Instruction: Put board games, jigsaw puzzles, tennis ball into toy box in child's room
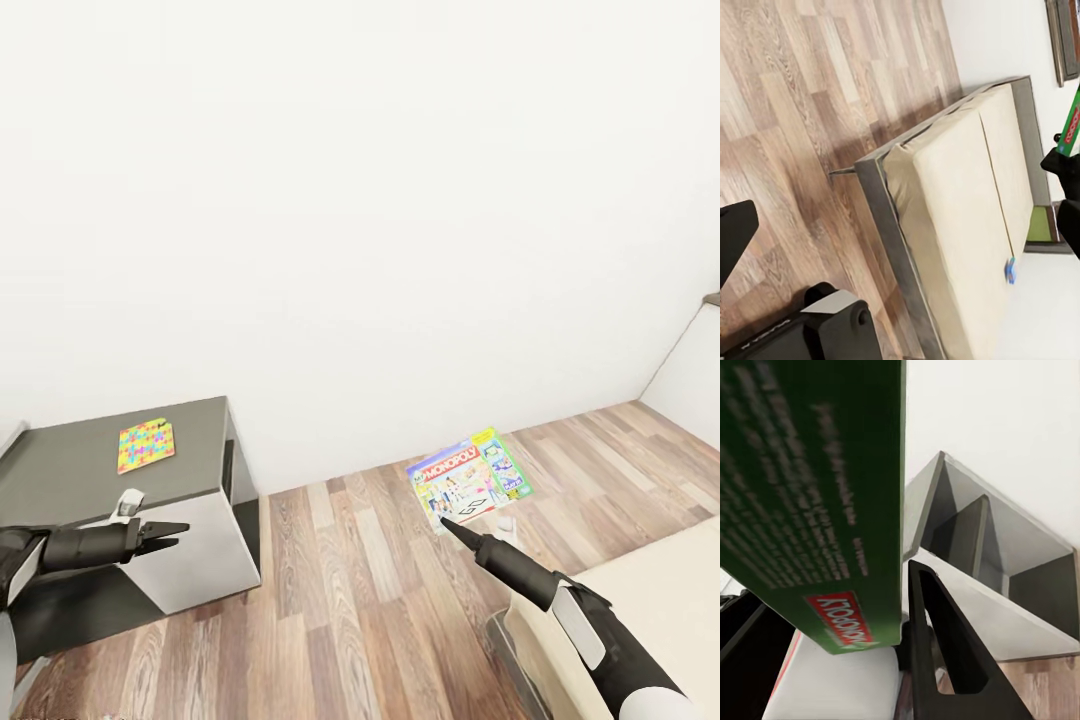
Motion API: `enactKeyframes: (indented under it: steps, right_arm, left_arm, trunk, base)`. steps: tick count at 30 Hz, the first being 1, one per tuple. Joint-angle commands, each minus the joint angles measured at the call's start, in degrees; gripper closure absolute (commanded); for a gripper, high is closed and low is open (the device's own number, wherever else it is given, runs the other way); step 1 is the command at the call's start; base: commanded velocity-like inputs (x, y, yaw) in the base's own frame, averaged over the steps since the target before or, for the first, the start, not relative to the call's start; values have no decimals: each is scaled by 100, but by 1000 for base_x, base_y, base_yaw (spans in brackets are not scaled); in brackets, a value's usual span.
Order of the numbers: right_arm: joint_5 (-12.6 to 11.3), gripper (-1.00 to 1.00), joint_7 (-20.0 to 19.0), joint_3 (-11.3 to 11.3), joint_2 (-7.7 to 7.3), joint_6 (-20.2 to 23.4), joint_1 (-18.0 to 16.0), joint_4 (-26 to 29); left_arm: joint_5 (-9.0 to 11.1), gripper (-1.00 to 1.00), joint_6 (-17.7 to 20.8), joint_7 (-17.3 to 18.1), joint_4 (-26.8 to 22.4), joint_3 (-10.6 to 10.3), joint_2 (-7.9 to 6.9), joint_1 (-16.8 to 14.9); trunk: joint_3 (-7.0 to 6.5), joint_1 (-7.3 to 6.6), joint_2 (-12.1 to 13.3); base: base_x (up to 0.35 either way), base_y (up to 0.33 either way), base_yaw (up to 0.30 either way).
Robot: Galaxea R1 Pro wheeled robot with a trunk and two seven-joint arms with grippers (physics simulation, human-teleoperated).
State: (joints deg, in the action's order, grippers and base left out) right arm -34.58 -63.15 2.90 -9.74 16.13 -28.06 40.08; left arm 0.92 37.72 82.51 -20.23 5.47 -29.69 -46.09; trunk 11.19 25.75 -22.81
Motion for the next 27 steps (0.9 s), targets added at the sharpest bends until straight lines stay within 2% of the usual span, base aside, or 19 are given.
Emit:
enactKeyframes:
  steps: [1, 27]
  right_arm:
    - [-36, 100, -13, 0, -1, 57, -3, 0]
    - [-31, 100, 42, -1, -1, 55, -3, 0]
  left_arm:
    - [-8, -100, 60, 19, 1, 6, 0, -6]
    - [-4, -100, 60, 12, 1, 6, 4, -6]
  trunk:
    - [2, 3, -11]
    - [-222, 3, -11]
  base:
    - [0, 0, 154]
    - [0, 0, 154]
